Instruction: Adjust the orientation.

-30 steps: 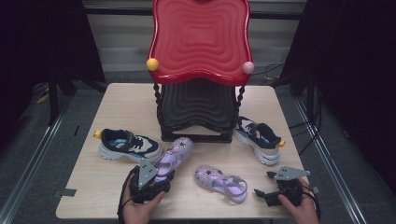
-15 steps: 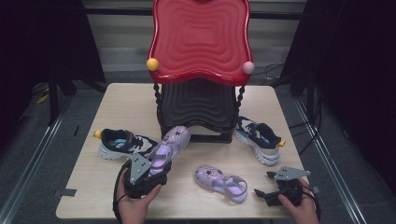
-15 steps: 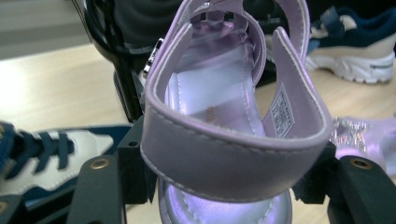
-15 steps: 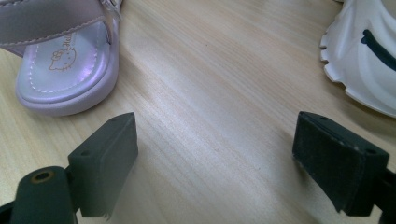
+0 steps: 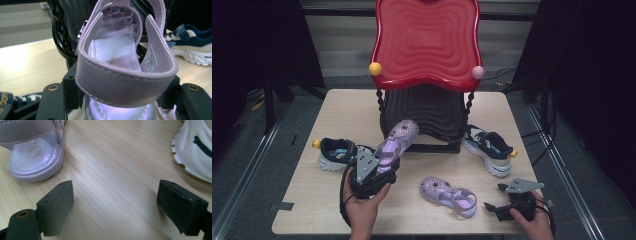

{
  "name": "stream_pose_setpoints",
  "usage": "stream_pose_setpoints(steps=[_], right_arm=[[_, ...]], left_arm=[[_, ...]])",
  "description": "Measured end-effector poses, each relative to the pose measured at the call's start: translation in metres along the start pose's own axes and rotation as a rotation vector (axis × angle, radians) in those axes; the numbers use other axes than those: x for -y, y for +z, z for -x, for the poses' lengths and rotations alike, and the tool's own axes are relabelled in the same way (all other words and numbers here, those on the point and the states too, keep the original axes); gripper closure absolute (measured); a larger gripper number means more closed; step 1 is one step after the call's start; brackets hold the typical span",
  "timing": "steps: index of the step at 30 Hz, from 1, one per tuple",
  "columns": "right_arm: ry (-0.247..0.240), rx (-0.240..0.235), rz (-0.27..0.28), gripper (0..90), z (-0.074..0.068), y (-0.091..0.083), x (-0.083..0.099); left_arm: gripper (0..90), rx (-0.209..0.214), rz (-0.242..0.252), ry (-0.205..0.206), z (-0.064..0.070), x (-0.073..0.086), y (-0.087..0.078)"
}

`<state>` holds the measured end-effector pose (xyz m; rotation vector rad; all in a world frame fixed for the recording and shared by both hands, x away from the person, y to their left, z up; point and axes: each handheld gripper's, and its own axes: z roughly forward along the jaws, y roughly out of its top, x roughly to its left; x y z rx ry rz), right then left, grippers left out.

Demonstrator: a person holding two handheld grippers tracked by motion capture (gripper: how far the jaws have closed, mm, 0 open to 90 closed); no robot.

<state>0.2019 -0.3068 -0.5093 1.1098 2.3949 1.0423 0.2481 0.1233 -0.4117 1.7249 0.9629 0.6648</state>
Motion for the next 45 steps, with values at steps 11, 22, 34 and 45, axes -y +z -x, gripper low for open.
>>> stream_pose_setpoints(steps=[11, 22, 34, 45], right_arm=[[0.0, 0.0, 0.0, 13.7, 0.0, 0.0, 0.0], [0.0, 0.0, 0.0, 13.7, 0.0, 0.0, 0.0], [-0.001, -0.001, 0.0, 13.7, 0.0, 0.0, 0.0], [-0.003, 0.0, 0.001, 13.6, 0.0, 0.0, 0.0]], left_arm=[[36.9, -0.064, 0.031, -0.025, 0.004, -0.011, 0.023], [36.9, -0.109, 0.079, -0.089, 0.009, -0.013, 0.047], [37.0, -0.13, 0.131, -0.163, 0.015, -0.02, 0.071], [36.9, -0.189, 0.174, -0.174, 0.017, -0.027, 0.087]])
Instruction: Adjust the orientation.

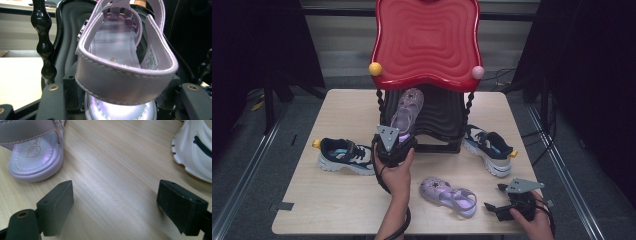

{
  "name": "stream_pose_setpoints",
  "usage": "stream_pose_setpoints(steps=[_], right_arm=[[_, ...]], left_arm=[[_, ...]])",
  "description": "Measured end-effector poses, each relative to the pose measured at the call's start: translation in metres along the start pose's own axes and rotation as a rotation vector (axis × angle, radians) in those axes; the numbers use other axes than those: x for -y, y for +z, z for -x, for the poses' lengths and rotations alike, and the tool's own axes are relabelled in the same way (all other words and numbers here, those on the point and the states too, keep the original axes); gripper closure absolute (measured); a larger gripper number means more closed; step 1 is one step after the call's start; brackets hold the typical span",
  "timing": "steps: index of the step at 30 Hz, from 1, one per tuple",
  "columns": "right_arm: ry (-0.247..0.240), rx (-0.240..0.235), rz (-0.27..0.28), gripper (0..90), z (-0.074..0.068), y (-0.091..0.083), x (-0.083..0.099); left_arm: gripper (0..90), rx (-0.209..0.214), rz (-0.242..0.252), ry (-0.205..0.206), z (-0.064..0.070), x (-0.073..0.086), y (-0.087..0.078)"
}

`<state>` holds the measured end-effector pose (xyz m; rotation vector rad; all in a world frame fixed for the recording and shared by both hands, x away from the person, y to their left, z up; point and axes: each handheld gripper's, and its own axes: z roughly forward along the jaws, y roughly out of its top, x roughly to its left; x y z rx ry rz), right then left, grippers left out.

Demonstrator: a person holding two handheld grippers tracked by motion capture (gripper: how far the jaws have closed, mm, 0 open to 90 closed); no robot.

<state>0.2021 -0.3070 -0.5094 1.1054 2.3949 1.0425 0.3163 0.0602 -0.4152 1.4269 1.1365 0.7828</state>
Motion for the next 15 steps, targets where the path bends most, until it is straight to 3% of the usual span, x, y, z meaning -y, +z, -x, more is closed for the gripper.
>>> stream_pose_setpoints(steps=[7, 15], right_arm=[[0.0, 0.0, 0.0, 13.6, 0.0, 0.0, 0.0], [0.003, 0.0, -0.002, 13.7, 0.0, 0.0, 0.0]], left_arm=[[36.9, -0.033, 0.013, 0.028, 0.001, 0.001, 0.014], [36.9, -0.064, 0.033, 0.002, 0.003, -0.002, 0.031]])
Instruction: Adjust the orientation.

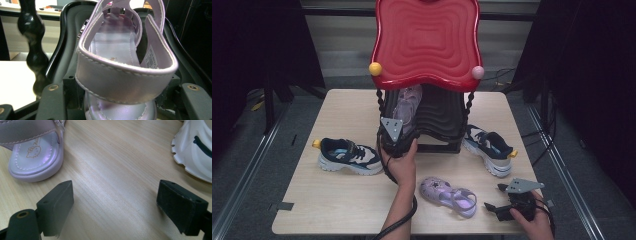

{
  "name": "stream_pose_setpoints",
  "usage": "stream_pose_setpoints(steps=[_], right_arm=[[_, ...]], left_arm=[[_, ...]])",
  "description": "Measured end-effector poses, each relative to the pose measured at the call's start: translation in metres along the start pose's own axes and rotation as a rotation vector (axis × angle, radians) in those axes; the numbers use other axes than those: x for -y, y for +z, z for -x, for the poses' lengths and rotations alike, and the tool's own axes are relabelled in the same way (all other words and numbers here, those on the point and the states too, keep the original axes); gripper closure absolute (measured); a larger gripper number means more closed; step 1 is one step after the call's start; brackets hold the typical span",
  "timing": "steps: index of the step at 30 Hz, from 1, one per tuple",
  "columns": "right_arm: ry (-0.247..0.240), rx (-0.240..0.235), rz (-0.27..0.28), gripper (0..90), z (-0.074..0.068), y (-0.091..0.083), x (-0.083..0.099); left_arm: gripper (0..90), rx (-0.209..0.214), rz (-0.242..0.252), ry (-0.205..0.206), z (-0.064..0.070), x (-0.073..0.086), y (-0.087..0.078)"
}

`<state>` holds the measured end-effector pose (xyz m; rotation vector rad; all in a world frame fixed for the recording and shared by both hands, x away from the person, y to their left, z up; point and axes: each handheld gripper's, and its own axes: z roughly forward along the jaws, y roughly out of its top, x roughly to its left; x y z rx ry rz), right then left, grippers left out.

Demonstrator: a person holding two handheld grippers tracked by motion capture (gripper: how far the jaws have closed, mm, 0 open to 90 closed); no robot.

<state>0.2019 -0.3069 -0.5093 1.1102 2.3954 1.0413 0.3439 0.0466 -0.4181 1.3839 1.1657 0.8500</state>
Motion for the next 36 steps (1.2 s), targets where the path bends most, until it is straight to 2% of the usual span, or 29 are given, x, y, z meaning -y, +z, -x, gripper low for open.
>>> stream_pose_setpoints(steps=[2, 7, 9, 12, 17, 24, 31, 36], right_arm=[[-0.001, 0.0, 0.0, 13.6, 0.0, 0.0, 0.0], [0.0, -0.001, 0.0, 13.6, 0.0, 0.0, 0.0], [0.0, -0.002, 0.0, 13.6, 0.0, 0.0, 0.0], [0.001, -0.002, -0.001, 13.6, 0.0, 0.0, 0.0], [0.0, -0.001, 0.0, 13.6, 0.0, 0.0, 0.0], [0.001, -0.002, 0.0, 13.6, 0.0, 0.0, 0.0], [0.0, -0.001, 0.0, 13.6, 0.0, 0.0, 0.0], [0.0, -0.001, 0.0, 13.6, 0.0, 0.0, 0.0]], left_arm=[[36.9, -0.006, 0.006, 0.007, 0.001, -0.001, 0.003], [36.9, -0.022, 0.009, -0.016, 0.004, -0.002, 0.013], [36.9, -0.026, 0.009, -0.009, 0.006, -0.003, 0.015], [36.9, -0.037, 0.027, -0.015, 0.008, -0.004, 0.019], [36.9, -0.034, 0.041, -0.028, 0.01, -0.002, 0.025], [36.9, -0.047, 0.017, -0.014, 0.014, 0.003, 0.033], [36.9, -0.05, 0.025, -0.018, 0.015, 0.004, 0.039], [36.9, -0.075, 0.026, -0.023, 0.013, 0.006, 0.044]])
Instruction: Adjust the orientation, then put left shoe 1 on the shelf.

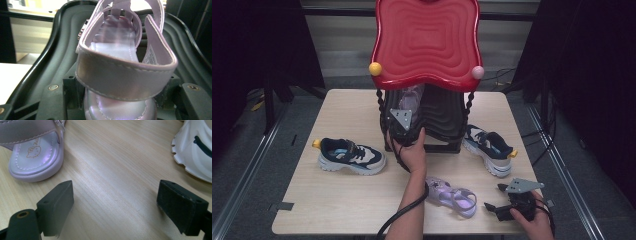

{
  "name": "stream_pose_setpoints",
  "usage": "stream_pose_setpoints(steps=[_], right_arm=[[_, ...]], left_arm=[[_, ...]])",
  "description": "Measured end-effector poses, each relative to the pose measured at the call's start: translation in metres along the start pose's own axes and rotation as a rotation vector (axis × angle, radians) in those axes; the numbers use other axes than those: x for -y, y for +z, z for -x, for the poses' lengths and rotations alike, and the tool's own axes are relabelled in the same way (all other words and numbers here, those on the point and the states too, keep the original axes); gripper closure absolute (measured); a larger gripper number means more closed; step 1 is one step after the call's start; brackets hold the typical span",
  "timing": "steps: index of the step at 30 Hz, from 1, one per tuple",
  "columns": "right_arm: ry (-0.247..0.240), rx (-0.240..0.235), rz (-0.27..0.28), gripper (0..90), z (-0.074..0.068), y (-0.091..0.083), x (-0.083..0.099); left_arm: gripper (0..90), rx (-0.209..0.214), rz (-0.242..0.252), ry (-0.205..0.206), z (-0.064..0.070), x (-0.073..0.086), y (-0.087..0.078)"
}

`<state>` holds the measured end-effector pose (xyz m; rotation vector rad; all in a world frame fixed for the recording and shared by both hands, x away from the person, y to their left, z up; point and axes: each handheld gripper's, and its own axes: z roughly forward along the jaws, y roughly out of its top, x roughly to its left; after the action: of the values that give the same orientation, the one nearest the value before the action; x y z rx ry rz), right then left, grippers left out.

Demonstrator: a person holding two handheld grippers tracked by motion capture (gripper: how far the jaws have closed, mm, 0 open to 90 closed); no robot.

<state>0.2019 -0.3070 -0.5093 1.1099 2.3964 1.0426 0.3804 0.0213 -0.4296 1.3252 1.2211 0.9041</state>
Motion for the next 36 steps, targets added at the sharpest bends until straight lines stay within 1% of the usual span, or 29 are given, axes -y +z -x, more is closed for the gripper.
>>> stream_pose_setpoints(steps=[1, 2, 4, 5, 7, 9, 10, 13, 16, 17, 20, 21, 23, 24, 25, 26, 29, 31, 33, 34, 36], right_arm=[[0.0, 0.0, 0.0, 13.6, 0.0, 0.0, 0.0], [0.0, 0.0, 0.0, 13.6, 0.0, 0.0, 0.0], [0.0, 0.0, 0.0, 13.6, 0.0, 0.0, 0.0], [0.001, 0.0, 0.0, 13.6, 0.0, 0.0, 0.0], [0.001, 0.0, -0.001, 13.6, 0.0, 0.0, 0.0], [0.0, 0.0, 0.0, 13.6, 0.0, 0.0, 0.0], [0.0, 0.0, 0.0, 13.6, 0.0, 0.0, 0.0], [0.0, 0.0, 0.0, 13.6, 0.0, 0.0, 0.0], [0.002, 0.0, 0.0, 13.6, 0.0, 0.0, 0.0], [0.002, 0.0, -0.001, 13.6, 0.0, 0.0, 0.0], [0.001, 0.0, 0.0, 13.6, 0.0, 0.0, 0.0], [0.002, 0.0, -0.001, 13.6, 0.0, 0.0, 0.0], [0.002, 0.0, -0.001, 13.6, 0.0, 0.0, 0.0], [0.0, 0.0, 0.0, 13.6, 0.0, 0.0, 0.0], [0.001, 0.0, -0.001, 13.5, 0.0, 0.0, 0.0], [0.002, 0.0, -0.001, 13.6, 0.0, 0.0, 0.0], [0.0, 0.001, 0.0, 13.5, 0.0, 0.0, 0.0], [0.0, 0.0, 0.0, 13.5, 0.0, 0.0, 0.0], [0.0, 0.0, 0.0, 13.5, 0.0, 0.0, 0.0], [0.0, 0.0, 0.0, 13.5, 0.0, 0.0, 0.0], [0.0, 0.0, 0.0, 13.5, 0.0, 0.0, 0.0]], left_arm=[[36.8, -0.001, 0.004, -0.01, 0.0, 0.001, 0.001], [36.9, -0.006, 0.004, -0.006, -0.001, 0.001, 0.001], [36.9, 0.001, 0.0, -0.008, -0.001, 0.001, 0.003], [36.8, 0.008, 0.009, -0.003, 0.0, 0.001, 0.003], [36.8, 0.004, 0.022, -0.002, 0.0, 0.001, 0.004], [36.8, 0.006, 0.019, -0.005, 0.001, 0.002, 0.006], [36.8, 0.001, 0.009, 0.0, 0.0, 0.002, 0.007], [36.9, -0.005, 0.015, -0.022, -0.001, 0.003, 0.009], [36.9, -0.005, 0.021, -0.017, -0.001, 0.003, 0.009], [36.9, -0.005, 0.026, -0.027, -0.001, 0.003, 0.01], [36.9, -0.013, 0.033, -0.022, -0.001, 0.001, 0.012], [36.9, -0.017, 0.038, -0.012, 0.0, 0.001, 0.013], [36.5, -0.024, 0.028, -0.004, 0.001, 0.001, 0.014], [36.2, -0.027, 0.012, 0.009, 0.002, 0.002, 0.016], [35.6, -0.024, 0.005, 0.023, 0.003, 0.003, 0.017], [35.0, -0.02, -0.013, 0.038, 0.004, 0.004, 0.018], [32.7, -0.016, -0.039, 0.058, 0.005, 0.007, 0.022], [31.7, -0.007, -0.054, 0.062, 0.005, 0.008, 0.024], [31.0, 0.001, -0.052, 0.066, 0.004, 0.008, 0.024], [30.5, 0.001, -0.059, 0.07, 0.004, 0.007, 0.024], [29.3, 0.015, -0.065, 0.068, 0.003, 0.007, 0.025]])
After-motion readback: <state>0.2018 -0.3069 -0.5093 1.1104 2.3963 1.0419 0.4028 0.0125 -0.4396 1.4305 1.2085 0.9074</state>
